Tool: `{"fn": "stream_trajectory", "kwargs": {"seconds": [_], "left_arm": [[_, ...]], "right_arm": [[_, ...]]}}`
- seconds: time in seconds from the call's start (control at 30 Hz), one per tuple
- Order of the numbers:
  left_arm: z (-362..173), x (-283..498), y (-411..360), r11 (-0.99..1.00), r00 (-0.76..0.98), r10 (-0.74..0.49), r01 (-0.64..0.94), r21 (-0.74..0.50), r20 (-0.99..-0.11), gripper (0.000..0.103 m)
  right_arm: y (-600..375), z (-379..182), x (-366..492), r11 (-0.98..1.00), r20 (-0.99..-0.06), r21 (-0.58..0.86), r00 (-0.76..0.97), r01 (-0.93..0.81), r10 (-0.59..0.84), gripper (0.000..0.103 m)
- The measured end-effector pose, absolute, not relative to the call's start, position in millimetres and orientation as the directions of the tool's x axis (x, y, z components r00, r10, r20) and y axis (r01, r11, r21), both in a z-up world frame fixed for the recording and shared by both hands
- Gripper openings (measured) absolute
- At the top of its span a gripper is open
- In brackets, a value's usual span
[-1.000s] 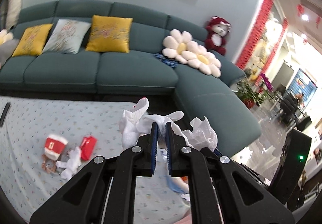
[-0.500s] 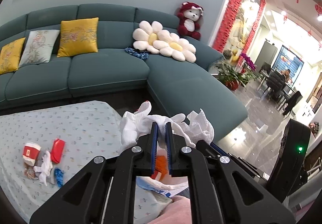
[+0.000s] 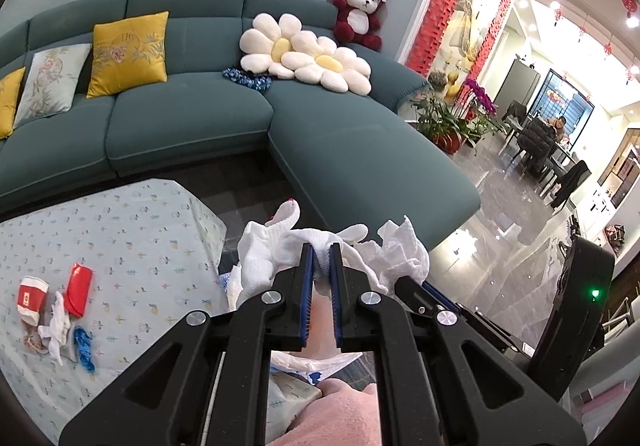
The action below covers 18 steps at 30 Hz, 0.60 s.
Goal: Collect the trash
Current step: 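Carry gloves and tissue over the wastebasket and open both tools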
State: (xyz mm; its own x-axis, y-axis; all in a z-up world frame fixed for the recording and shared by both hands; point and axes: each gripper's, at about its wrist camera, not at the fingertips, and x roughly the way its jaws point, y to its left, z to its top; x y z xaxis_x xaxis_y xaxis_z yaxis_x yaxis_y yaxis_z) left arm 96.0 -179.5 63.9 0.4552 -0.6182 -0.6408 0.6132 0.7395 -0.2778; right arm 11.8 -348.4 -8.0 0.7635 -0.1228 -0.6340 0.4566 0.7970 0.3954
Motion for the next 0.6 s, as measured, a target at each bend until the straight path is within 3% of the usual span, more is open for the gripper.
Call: {"fn": "stream_trajectory", "kwargs": {"seconds": [0.4,0.47,0.5,0.53,0.6], "left_arm": [[51.1,102.2,-212.0,0.722,0.415,-0.626,0.627,-0.291,-0.660,0.011],[49.8,103.2,-217.2,0.741,0.432,-0.606,0.612,-0.276,-0.668,0.030],[49.5,103.6,-218.5,0.749,0.440,-0.597,0.604,-0.271,-0.671,0.052],[49.6,103.1,-218.4,0.757,0.453,-0.591,0.597,-0.266,-0.667,0.058],[50.0,102.5,-218.4,0.763,0.466,-0.584,0.595,-0.253,-0.664,0.058]], "right_arm": [[-363.3,-24.6,19.2,0.782,-0.663,0.385,0.736,0.490,-0.135,0.018],[-361.2,-24.3,21.3,0.781,-0.664,0.372,0.732,0.502,-0.155,0.023],[-361.8,-24.1,22.7,0.781,-0.664,0.368,0.730,0.504,-0.158,0.025],[-362.5,-24.0,23.1,0.780,-0.664,0.367,0.730,0.507,-0.162,0.030],[-363.1,-23.5,22.0,0.779,-0.663,0.364,0.729,0.511,-0.170,0.034]]}}
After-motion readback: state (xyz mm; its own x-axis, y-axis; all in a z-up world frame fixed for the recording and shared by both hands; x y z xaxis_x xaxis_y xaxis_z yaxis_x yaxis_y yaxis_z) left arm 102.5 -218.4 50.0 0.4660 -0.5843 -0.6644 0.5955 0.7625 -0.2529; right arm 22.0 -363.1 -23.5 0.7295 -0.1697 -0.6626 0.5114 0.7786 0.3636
